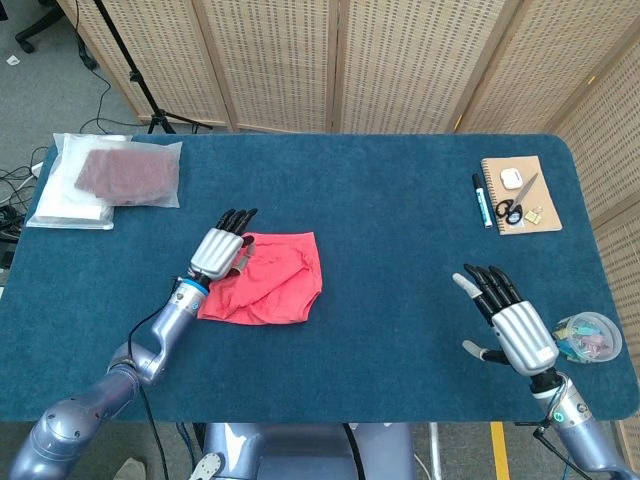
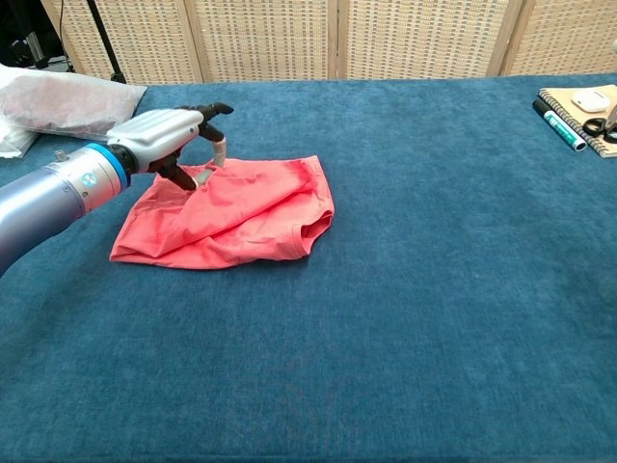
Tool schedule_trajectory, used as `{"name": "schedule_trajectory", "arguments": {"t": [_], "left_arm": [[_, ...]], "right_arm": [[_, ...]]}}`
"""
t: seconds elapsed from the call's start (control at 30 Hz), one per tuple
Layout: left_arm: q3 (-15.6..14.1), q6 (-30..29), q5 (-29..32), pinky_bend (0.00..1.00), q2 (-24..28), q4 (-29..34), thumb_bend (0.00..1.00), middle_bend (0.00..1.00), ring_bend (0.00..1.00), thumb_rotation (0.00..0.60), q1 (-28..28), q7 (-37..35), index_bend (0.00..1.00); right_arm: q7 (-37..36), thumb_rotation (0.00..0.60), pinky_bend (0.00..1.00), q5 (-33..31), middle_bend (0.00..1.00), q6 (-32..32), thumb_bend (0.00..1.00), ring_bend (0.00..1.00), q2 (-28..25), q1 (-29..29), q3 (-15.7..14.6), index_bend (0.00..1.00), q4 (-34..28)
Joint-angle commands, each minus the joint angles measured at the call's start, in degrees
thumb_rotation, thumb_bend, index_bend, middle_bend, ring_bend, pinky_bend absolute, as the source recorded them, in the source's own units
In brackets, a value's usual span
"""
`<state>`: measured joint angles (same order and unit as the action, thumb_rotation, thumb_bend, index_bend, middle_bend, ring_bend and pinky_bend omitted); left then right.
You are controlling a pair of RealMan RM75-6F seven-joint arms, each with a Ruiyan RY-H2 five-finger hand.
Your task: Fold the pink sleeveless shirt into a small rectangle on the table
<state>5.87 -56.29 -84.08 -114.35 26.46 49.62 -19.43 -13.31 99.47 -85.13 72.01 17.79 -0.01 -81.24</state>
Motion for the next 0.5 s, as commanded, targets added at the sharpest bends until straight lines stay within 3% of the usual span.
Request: {"name": "schedule_trajectory", "arguments": {"t": [0.03, 0.27, 0.5], "left_arm": [[-0.6, -3.69, -1.59, 0.0, 1.77, 2.61, 0.5, 0.0, 0.0, 0.6, -0.49, -0.22, 0.69], [-3.69, -12.13, -7.17, 0.0, 4.98, 8.85, 0.49, 0.0, 0.0, 0.6, -0.83, 4.9, 0.69], [-5.73, -16.0, -10.87, 0.0, 5.29, 11.67, 0.49, 0.0, 0.0, 0.6, -0.7, 10.24, 0.69]], "right_arm": [[0.02, 0.6, 0.0, 0.0, 0.0, -0.03, 0.0, 0.0, -0.02, -0.01, 0.01, 0.0, -0.03], [0.27, 0.6, 0.0, 0.27, 0.0, -0.19, 0.0, 0.0, -0.08, -0.08, -0.11, 0.0, -0.29], [0.31, 0.6, 0.0, 0.5, 0.0, -0.42, 0.0, 0.0, -0.17, -0.16, -0.19, 0.0, -0.42]]}}
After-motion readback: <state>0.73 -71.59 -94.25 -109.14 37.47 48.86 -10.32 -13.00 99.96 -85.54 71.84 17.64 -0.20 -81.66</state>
